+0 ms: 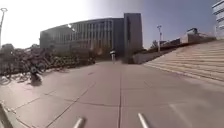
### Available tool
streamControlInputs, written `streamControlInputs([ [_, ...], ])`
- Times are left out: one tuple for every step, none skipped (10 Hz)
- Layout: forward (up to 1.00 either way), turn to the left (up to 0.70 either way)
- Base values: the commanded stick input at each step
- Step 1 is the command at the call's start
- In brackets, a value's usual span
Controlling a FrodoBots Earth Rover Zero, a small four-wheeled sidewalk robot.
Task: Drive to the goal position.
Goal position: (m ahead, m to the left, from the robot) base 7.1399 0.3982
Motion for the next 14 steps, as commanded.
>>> streamControlInputs([
  [1.0, 0.0],
  [1.0, 0.0],
  [1.0, 0.0],
  [1.0, 0.0],
  [1.0, 0.0],
  [1.0, 0.0],
  [1.0, -0.02],
  [1.0, -0.22],
  [1.0, -0.36],
  [1.0, -0.03],
  [1.0, 0.0],
  [1.0, 0.0],
  [1.0, 0.0],
  [1.0, 0.0],
])
